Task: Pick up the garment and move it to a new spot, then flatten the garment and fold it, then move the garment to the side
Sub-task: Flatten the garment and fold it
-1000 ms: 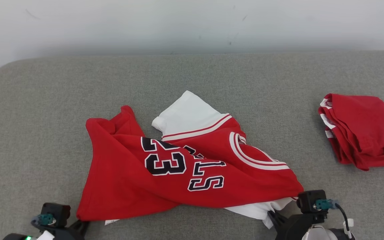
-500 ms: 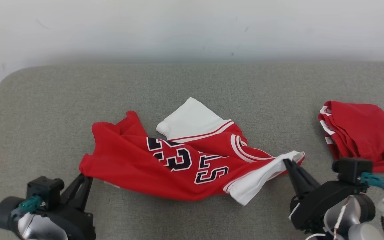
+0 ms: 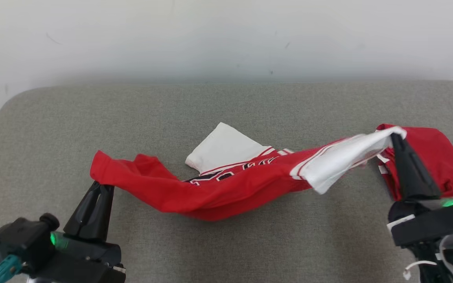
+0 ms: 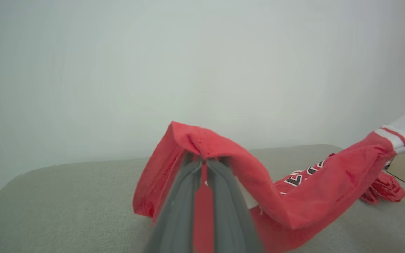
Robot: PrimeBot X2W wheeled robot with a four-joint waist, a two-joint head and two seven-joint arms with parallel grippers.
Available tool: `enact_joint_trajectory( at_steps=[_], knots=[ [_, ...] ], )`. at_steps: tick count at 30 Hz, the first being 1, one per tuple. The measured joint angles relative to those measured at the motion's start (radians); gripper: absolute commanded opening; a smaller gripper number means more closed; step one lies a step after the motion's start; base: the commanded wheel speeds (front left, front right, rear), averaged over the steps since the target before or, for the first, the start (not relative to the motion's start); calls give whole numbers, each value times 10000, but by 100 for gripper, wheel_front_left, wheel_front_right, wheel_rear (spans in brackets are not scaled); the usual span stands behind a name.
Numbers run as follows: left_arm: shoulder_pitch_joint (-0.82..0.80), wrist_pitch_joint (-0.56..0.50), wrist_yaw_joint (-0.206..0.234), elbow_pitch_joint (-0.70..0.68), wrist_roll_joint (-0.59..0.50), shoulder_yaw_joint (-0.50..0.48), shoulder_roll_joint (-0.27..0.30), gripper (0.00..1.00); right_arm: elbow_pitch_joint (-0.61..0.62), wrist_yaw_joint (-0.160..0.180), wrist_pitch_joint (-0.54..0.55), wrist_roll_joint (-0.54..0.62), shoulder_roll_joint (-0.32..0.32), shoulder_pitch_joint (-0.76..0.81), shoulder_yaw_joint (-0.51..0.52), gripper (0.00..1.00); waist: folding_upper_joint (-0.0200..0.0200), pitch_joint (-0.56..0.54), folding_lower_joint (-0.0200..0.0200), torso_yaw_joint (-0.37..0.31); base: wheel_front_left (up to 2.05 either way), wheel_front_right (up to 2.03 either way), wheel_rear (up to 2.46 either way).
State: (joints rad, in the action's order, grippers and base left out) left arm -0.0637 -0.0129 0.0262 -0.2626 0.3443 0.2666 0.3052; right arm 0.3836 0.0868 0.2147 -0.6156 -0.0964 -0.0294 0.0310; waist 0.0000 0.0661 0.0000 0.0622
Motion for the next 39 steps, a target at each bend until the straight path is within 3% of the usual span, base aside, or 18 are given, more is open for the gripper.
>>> enact_joint_trajectory(
  at_steps=[5,9,12,16,21,25,28,31,39],
  knots=[
    [62,63,-104,-1156,594,-38,-238,0,1198,-115,-441,-734,94,-259,568,0,0,19,0,-80,0,0,0],
    [-535,-328,-284,-1233,786,19,-209,0,1544,-198,-456,-1233,119,-916,640,0,0,166,0,-107,0,0,0],
    [-1079,-1032,-541,-516,825,245,36,0,671,-222,38,-1476,117,-1379,196,0,0,349,0,-141,0,0,0],
    [-2251,-1879,-704,1241,934,353,188,0,-1457,-207,683,-1616,119,-2594,-468,0,1,724,0,-210,0,0,0],
    [-5911,-2650,-545,4063,719,-245,111,0,-5125,121,763,-1164,199,-7224,-550,0,2,1325,4,-355,0,0,0],
    [-9127,-2477,-441,4815,293,-437,-119,0,-5432,176,-219,-1720,305,-10099,240,0,1,1796,3,-530,0,0,0],
    [-10306,-2107,-468,4729,242,-349,-598,0,-5250,65,-443,-1910,199,-11365,343,0,1,2067,2,-641,0,0,0],
    [-10128,-1791,-617,4884,230,-276,-604,0,-5438,-255,-397,-2044,157,-10946,219,0,1,2225,2,-670,0,0,0],
    [-6905,-2073,-1078,6303,121,644,-259,0,-6654,-240,899,-1879,-121,-6371,-485,0,2,2374,1,-521,0,0,0]
  ],
)
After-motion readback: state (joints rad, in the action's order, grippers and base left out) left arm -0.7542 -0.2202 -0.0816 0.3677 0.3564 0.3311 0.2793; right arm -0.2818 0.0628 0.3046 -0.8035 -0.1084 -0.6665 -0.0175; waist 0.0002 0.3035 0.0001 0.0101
